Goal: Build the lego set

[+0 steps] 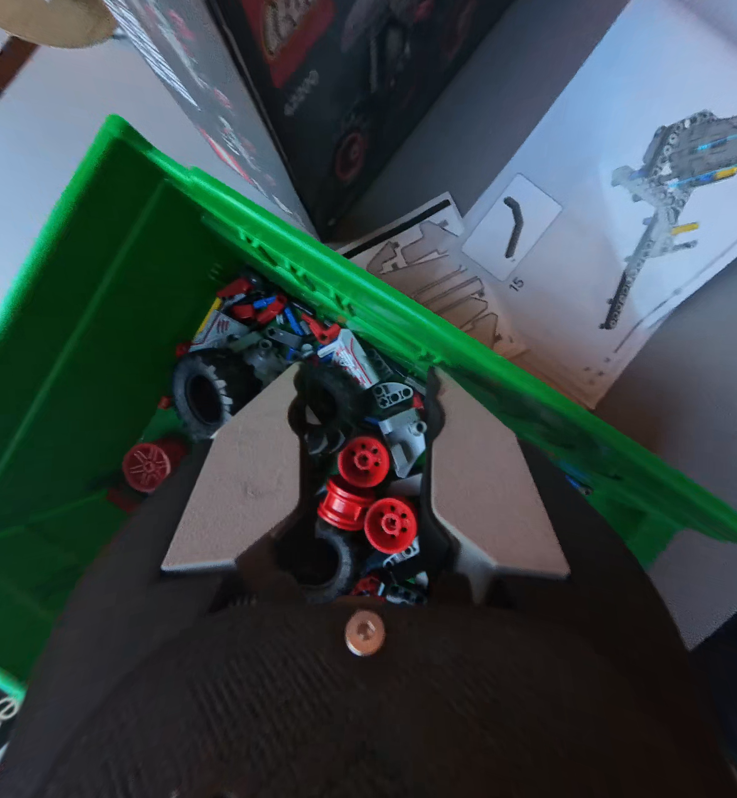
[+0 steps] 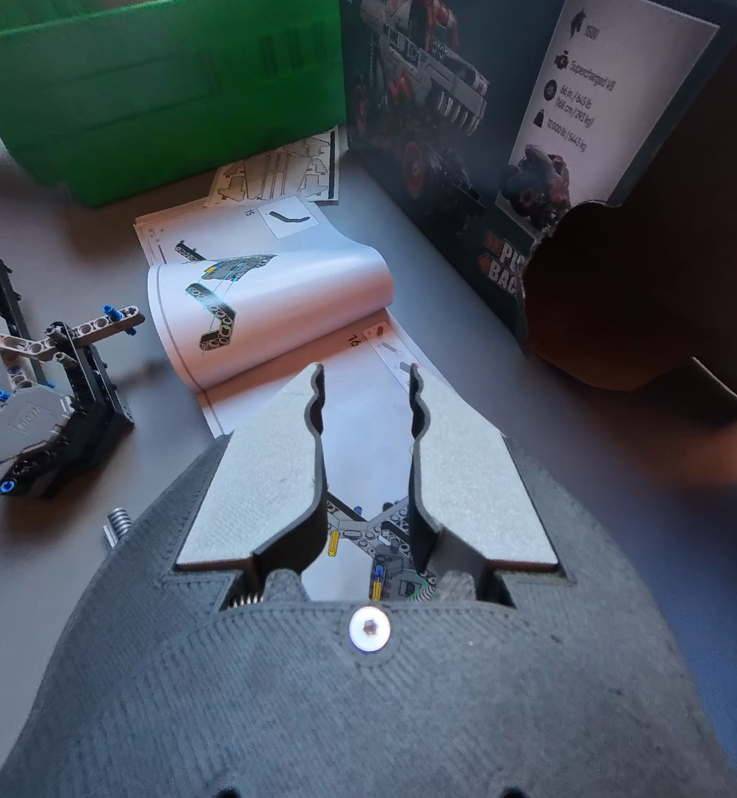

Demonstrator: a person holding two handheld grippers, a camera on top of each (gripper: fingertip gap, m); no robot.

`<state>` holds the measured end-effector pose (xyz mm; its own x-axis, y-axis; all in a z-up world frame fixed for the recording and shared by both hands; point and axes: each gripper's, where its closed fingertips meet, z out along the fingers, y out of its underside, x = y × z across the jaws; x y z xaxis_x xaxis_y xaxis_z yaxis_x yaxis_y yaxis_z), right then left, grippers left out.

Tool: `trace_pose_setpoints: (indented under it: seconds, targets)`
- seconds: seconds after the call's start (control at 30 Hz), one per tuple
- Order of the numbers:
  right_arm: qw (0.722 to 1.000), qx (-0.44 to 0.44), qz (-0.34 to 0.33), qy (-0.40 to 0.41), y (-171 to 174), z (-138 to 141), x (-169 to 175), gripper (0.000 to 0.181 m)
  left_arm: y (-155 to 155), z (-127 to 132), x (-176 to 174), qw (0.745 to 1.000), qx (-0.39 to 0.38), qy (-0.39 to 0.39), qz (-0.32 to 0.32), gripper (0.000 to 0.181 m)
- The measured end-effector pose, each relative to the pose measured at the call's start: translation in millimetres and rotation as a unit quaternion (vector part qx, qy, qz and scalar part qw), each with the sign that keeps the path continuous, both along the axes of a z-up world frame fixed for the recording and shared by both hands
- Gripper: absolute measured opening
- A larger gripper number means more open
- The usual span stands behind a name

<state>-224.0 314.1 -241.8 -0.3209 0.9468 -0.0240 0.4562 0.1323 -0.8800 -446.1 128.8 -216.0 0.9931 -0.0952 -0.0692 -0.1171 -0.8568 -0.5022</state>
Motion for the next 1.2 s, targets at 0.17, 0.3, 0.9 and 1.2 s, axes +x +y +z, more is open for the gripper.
trace_pose_setpoints:
  seconds: [0.17,0.3,0.9,1.2]
  targets:
    - [1.000,-0.004,0.001,-0.011,0.0,-3.0,-0.9,0.037,13.4,47.2,-17.4,0.999,0.053,0.002,0.005,0.052]
    - [1.000,-0.008,-0.004,-0.013,2.1,-3.4,-1.7,0.038,15.6,64.3,-4.1,0.997,0.068,0.013,-0.020,0.056]
    - [1.000,0.028,-0.002,-0.014,0.7,-7.4,-4.2,0.040,24.3,92.7,32.2,0.989,0.080,0.071,-0.106,0.025]
    - [0.999,0.037,0.004,-0.008,-1.8,-7.0,-3.1,0.039,27.4,99.9,37.3,0.985,0.105,0.060,-0.121,0.026]
